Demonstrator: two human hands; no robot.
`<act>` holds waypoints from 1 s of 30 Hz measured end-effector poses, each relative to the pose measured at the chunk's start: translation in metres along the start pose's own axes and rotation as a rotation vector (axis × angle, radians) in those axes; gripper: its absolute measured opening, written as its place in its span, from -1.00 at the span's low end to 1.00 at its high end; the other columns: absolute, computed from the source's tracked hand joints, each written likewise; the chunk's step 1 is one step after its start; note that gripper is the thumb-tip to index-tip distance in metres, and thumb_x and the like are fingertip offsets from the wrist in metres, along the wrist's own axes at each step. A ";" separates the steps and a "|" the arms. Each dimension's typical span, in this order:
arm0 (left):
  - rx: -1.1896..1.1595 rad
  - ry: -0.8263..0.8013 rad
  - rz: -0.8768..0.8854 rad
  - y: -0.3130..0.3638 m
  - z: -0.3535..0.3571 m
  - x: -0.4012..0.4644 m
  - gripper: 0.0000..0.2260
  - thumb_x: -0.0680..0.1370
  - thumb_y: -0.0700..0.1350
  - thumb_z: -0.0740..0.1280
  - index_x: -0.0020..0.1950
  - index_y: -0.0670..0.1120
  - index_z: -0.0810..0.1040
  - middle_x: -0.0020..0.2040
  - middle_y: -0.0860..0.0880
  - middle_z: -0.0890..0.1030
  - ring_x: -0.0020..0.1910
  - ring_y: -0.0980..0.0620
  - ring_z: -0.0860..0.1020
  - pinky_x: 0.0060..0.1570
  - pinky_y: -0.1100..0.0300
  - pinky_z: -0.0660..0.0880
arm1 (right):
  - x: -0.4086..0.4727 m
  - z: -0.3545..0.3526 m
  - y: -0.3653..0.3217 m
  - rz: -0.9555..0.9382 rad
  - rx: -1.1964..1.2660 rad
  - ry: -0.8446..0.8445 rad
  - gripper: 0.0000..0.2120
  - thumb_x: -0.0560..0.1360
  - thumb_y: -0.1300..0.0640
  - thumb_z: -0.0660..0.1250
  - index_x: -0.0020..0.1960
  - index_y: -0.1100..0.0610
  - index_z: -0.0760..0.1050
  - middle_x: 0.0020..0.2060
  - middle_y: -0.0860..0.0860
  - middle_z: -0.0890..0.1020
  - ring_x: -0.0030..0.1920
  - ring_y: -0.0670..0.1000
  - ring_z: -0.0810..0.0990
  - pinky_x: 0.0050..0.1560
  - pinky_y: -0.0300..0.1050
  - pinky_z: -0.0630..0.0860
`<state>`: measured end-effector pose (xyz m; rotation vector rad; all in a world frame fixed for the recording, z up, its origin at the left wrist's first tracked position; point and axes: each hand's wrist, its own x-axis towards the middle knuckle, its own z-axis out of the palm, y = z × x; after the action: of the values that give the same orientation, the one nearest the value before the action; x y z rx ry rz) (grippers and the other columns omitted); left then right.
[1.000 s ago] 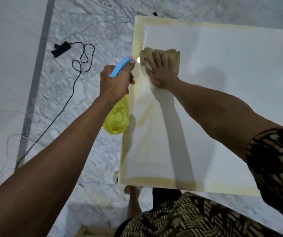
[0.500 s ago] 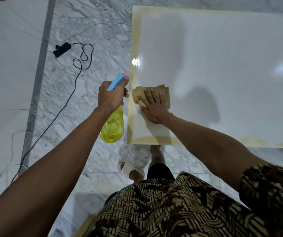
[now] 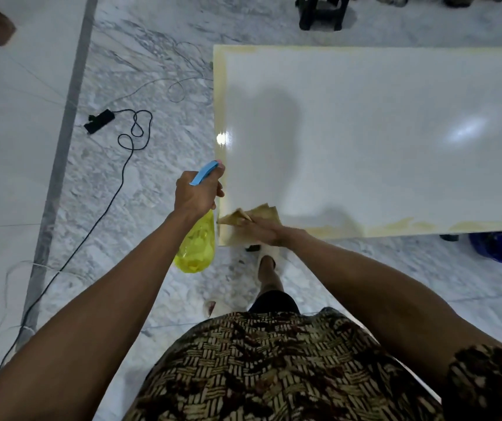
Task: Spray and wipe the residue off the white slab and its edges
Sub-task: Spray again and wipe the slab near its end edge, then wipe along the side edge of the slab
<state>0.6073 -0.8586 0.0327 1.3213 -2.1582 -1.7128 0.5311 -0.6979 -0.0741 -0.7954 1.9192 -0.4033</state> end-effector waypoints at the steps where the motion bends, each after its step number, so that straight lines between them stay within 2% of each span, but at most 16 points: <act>1: -0.002 -0.004 -0.003 0.003 0.001 -0.001 -0.58 0.67 0.15 0.38 -0.22 -0.15 0.61 -0.21 -0.15 0.71 -0.61 0.17 0.50 -0.54 0.34 0.46 | -0.010 -0.016 -0.001 0.042 0.129 0.071 -0.54 0.69 -0.11 0.00 0.43 0.13 0.38 0.32 0.11 0.47 0.31 0.13 0.43 0.38 0.06 0.29; 4: 0.022 -0.002 0.015 0.013 0.003 0.001 -0.51 0.64 0.21 0.38 -0.29 -0.15 0.61 -0.20 -0.15 0.74 -0.57 0.11 0.50 -0.50 0.31 0.48 | -0.038 -0.072 0.009 0.162 0.512 0.342 -0.48 0.65 -0.21 0.06 0.23 0.19 0.53 0.12 0.13 0.62 0.07 0.14 0.59 0.14 0.01 0.47; 6: 0.024 -0.012 0.047 0.020 0.004 0.004 -0.53 0.64 0.19 0.38 -0.28 -0.14 0.62 -0.19 -0.16 0.74 -0.59 0.13 0.50 -0.52 0.33 0.47 | -0.052 -0.107 0.023 0.180 0.634 0.563 -0.51 0.66 -0.19 0.05 0.11 0.19 0.55 -0.04 0.09 0.64 -0.08 0.06 0.60 -0.03 -0.08 0.50; 8: 0.018 -0.024 0.068 0.025 0.006 0.006 -0.58 0.64 0.17 0.39 -0.22 -0.13 0.64 -0.16 -0.18 0.74 -0.60 0.17 0.49 -0.53 0.34 0.46 | -0.060 -0.132 0.033 0.211 0.568 0.754 -0.52 0.67 -0.16 0.02 0.05 0.19 0.53 -0.07 0.10 0.61 -0.10 0.08 0.58 -0.03 -0.05 0.48; 10: 0.028 -0.028 0.079 0.027 0.008 0.010 -0.58 0.64 0.18 0.40 -0.20 -0.14 0.66 -0.16 -0.18 0.74 -0.60 0.17 0.49 -0.52 0.33 0.47 | -0.057 -0.140 0.042 0.231 0.384 0.832 -0.51 0.68 -0.14 -0.02 0.02 0.20 0.50 -0.06 0.14 0.58 -0.03 0.17 0.56 -0.04 -0.06 0.39; 12: 0.044 -0.027 0.069 0.025 0.009 0.012 -0.56 0.64 0.20 0.39 -0.22 -0.13 0.65 -0.18 -0.16 0.74 -0.61 0.16 0.49 -0.51 0.35 0.47 | -0.042 -0.130 0.052 0.271 0.241 0.760 -0.50 0.69 -0.10 -0.05 0.18 0.25 0.49 0.08 0.20 0.58 0.12 0.20 0.56 0.03 -0.05 0.37; 14: 0.054 -0.022 0.050 0.022 0.007 0.013 -0.54 0.64 0.22 0.38 -0.24 -0.14 0.64 -0.19 -0.13 0.74 -0.61 0.15 0.49 -0.51 0.35 0.46 | -0.018 -0.104 0.060 0.356 0.163 0.625 -0.49 0.67 -0.10 -0.04 0.38 0.25 0.37 0.30 0.27 0.50 0.28 0.28 0.47 0.27 0.10 0.37; 17: 0.038 -0.021 0.032 0.014 0.000 0.014 -0.51 0.64 0.22 0.37 -0.23 -0.17 0.65 -0.20 -0.14 0.74 -0.55 0.06 0.51 -0.45 0.28 0.51 | 0.012 -0.053 0.057 0.405 0.030 0.446 -0.45 0.64 -0.15 -0.03 0.55 0.10 0.14 0.52 0.20 0.22 0.50 0.32 0.18 0.47 0.32 0.15; 19: 0.020 -0.005 0.024 0.008 -0.007 0.016 -0.54 0.65 0.20 0.38 -0.24 -0.14 0.65 -0.22 -0.14 0.73 -0.54 0.04 0.51 -0.45 0.24 0.52 | 0.022 -0.021 0.042 0.378 -0.049 0.409 -0.48 0.67 -0.14 -0.10 0.59 -0.04 0.00 0.60 0.10 0.01 0.57 0.30 -0.06 0.51 0.33 -0.03; 20: 0.016 0.003 0.024 0.005 -0.010 0.017 -0.55 0.65 0.19 0.38 -0.25 -0.13 0.65 -0.23 -0.14 0.73 -0.55 0.06 0.51 -0.46 0.24 0.52 | 0.024 -0.009 0.032 0.349 -0.068 0.405 -0.49 0.67 -0.14 -0.12 0.60 -0.06 -0.01 0.60 0.08 -0.02 0.57 0.29 -0.10 0.51 0.33 -0.06; 24: 0.038 0.029 0.020 -0.003 -0.021 0.015 -0.59 0.64 0.13 0.41 -0.27 -0.12 0.65 -0.23 -0.13 0.72 -0.60 0.16 0.50 -0.52 0.30 0.49 | 0.014 0.016 -0.002 0.286 -0.099 0.347 -0.45 0.67 -0.15 -0.09 0.59 0.05 0.01 0.59 0.11 0.02 0.56 0.28 -0.07 0.51 0.32 -0.01; 26: 0.038 0.026 0.020 -0.004 -0.023 0.013 -0.60 0.64 0.13 0.42 -0.26 -0.12 0.66 -0.22 -0.14 0.73 -0.59 0.15 0.51 -0.52 0.29 0.49 | 0.014 0.029 -0.013 0.243 -0.157 0.226 -0.42 0.64 -0.17 -0.11 0.58 0.07 0.05 0.57 0.14 0.08 0.55 0.32 0.00 0.48 0.34 0.07; 28: 0.031 0.018 0.018 -0.004 -0.025 0.010 -0.58 0.64 0.15 0.42 -0.25 -0.14 0.66 -0.21 -0.15 0.73 -0.58 0.12 0.50 -0.50 0.28 0.50 | 0.012 0.036 -0.026 0.213 -0.188 0.122 -0.31 0.54 -0.25 -0.17 0.54 0.09 0.18 0.52 0.19 0.23 0.50 0.33 0.17 0.44 0.29 0.20; 30: 0.018 0.013 0.020 0.000 -0.026 0.006 -0.55 0.63 0.17 0.41 -0.25 -0.17 0.66 -0.21 -0.15 0.73 -0.57 0.11 0.50 -0.49 0.28 0.51 | 0.005 0.029 -0.045 0.200 -0.113 0.063 -0.40 0.58 -0.18 -0.07 0.42 0.16 0.36 0.39 0.21 0.44 0.37 0.25 0.42 0.29 0.09 0.37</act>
<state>0.6180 -0.8824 0.0395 1.3064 -2.1778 -1.6768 0.5713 -0.7320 -0.0648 -0.6613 2.0725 -0.2009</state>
